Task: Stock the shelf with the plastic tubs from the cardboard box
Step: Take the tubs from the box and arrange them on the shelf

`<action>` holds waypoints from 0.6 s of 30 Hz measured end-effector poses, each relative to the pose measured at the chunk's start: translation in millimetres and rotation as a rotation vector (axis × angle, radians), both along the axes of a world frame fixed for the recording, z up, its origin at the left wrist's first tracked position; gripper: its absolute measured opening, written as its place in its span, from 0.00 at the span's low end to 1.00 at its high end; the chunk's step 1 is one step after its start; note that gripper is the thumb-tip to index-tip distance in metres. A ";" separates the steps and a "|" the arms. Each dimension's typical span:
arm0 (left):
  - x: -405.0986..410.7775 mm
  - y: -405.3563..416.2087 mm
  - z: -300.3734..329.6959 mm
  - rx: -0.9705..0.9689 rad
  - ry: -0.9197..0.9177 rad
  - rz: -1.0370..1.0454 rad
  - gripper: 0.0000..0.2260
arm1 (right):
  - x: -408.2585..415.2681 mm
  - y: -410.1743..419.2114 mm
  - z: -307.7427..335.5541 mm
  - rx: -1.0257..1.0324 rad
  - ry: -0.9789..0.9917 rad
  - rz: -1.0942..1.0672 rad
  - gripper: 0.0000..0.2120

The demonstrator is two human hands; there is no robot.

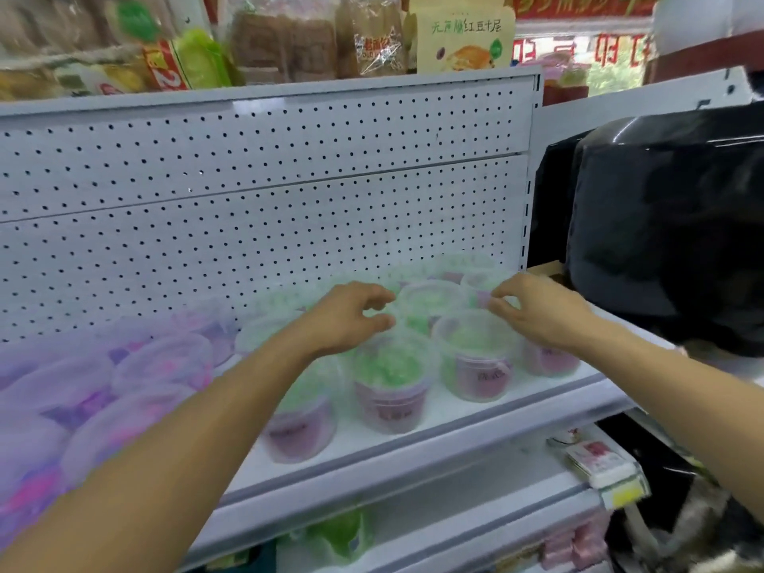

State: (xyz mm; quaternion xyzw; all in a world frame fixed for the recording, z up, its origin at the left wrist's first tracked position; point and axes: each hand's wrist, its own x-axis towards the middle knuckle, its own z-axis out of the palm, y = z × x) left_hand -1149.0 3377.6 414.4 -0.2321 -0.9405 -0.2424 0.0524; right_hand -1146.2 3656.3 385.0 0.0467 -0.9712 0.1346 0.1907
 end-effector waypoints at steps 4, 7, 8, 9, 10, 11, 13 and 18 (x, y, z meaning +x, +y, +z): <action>-19.9 -38.0 2.2 -0.014 -0.015 0.150 0.16 | -25.1 -28.4 6.1 -0.091 -0.051 0.142 0.15; -38.8 -50.0 3.3 -0.053 -0.015 0.213 0.09 | -49.9 -39.8 10.0 -0.048 -0.140 0.207 0.21; -44.0 -51.6 4.1 -0.075 -0.011 0.237 0.08 | -57.7 -42.5 12.4 -0.038 -0.175 0.228 0.22; -49.4 -52.1 4.0 -0.101 -0.006 0.255 0.07 | -66.4 -44.5 14.6 -0.040 -0.210 0.242 0.23; -55.9 -51.8 1.4 -0.139 0.005 0.268 0.09 | -74.4 -46.4 17.6 -0.042 -0.236 0.252 0.23; -62.5 -50.0 -2.6 -0.192 0.023 0.279 0.11 | -82.6 -47.4 20.6 -0.044 -0.251 0.255 0.24; -75.0 -42.3 -11.4 -0.302 0.052 0.309 0.13 | -98.2 -50.5 24.7 -0.047 -0.268 0.259 0.24; -103.5 -24.7 -21.8 -0.263 0.022 0.396 0.12 | -133.2 -56.5 14.4 0.001 -0.367 0.274 0.24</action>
